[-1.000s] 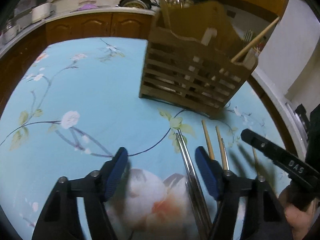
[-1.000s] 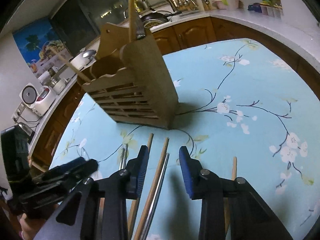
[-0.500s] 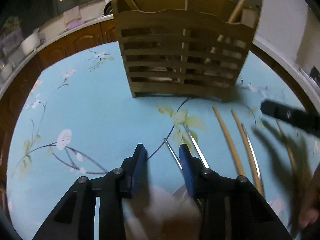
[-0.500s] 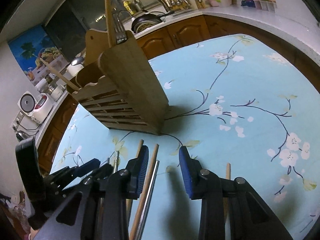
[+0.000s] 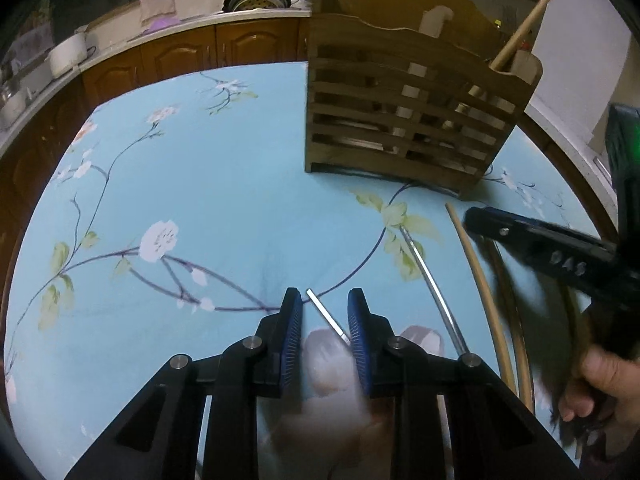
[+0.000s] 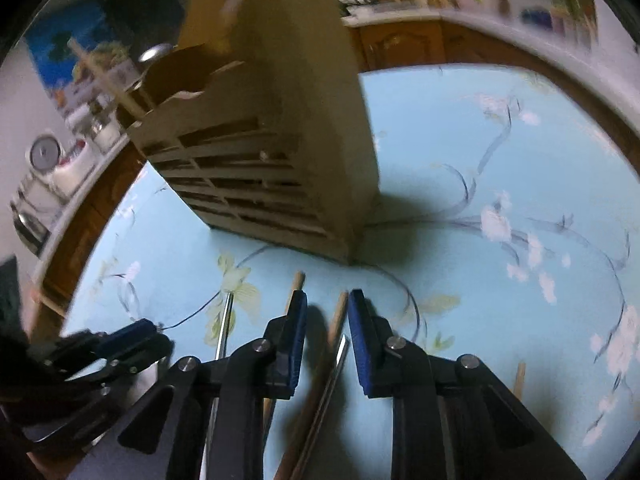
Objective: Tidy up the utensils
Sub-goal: 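Lower the left tool onto a metal chopstick while the right tool reaches a wooden chopstick, then lift the metal chopstick with the left tool while the right tool lifts the wooden chopstick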
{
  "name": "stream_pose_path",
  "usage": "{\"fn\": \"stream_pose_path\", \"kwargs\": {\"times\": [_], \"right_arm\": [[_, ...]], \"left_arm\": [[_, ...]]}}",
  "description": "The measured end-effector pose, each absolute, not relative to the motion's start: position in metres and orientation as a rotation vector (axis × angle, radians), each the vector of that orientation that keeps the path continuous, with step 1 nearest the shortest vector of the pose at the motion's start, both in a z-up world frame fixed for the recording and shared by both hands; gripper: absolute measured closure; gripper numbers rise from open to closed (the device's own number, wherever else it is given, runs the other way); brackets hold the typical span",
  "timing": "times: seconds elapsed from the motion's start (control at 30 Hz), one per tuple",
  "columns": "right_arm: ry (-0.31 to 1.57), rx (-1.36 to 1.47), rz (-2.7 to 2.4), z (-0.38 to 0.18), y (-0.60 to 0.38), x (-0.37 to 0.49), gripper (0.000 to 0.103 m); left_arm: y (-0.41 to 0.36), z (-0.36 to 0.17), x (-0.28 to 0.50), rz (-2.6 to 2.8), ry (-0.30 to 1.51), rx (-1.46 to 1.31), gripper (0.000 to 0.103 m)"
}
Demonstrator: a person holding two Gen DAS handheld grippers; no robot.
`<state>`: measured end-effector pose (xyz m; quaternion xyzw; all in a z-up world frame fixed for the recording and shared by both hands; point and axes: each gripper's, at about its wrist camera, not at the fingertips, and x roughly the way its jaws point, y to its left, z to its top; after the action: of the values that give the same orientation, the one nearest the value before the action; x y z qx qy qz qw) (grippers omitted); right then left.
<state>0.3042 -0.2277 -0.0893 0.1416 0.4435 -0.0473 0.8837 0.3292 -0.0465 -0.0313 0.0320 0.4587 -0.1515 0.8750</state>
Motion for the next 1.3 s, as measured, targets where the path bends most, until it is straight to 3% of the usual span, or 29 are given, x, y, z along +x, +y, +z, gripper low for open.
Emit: {"fn": "stream_pose_path", "kwargs": {"times": [0.13, 0.4, 0.87, 1.03, 1.17, 1.3], "right_arm": [[0.924, 0.201, -0.136, -0.089, -0.217, 0.302, 0.094], [0.867, 0.303, -0.083, -0.070, -0.221, 0.280, 0.098], [0.649, 0.398, -0.015, 0.019, -0.225, 0.211, 0.099], [0.636, 0.396, -0.016, 0.026, -0.225, 0.204, 0.099], [0.639, 0.407, -0.009, 0.025, -0.224, 0.198, 0.099], [0.654, 0.419, -0.001, 0.019, -0.221, 0.195, 0.099]], "left_arm": [[-0.055, -0.035, 0.327, -0.311, 0.929, 0.115, 0.091], [-0.042, -0.027, 0.322, -0.365, 0.924, 0.012, 0.103], [0.011, 0.054, 0.260, -0.461, 0.755, -0.125, 0.103], [0.016, 0.048, 0.252, -0.482, 0.809, -0.049, 0.103], [0.017, 0.028, 0.257, -0.459, 0.879, 0.006, 0.098], [0.010, 0.004, 0.273, -0.442, 0.936, 0.065, 0.077]]}}
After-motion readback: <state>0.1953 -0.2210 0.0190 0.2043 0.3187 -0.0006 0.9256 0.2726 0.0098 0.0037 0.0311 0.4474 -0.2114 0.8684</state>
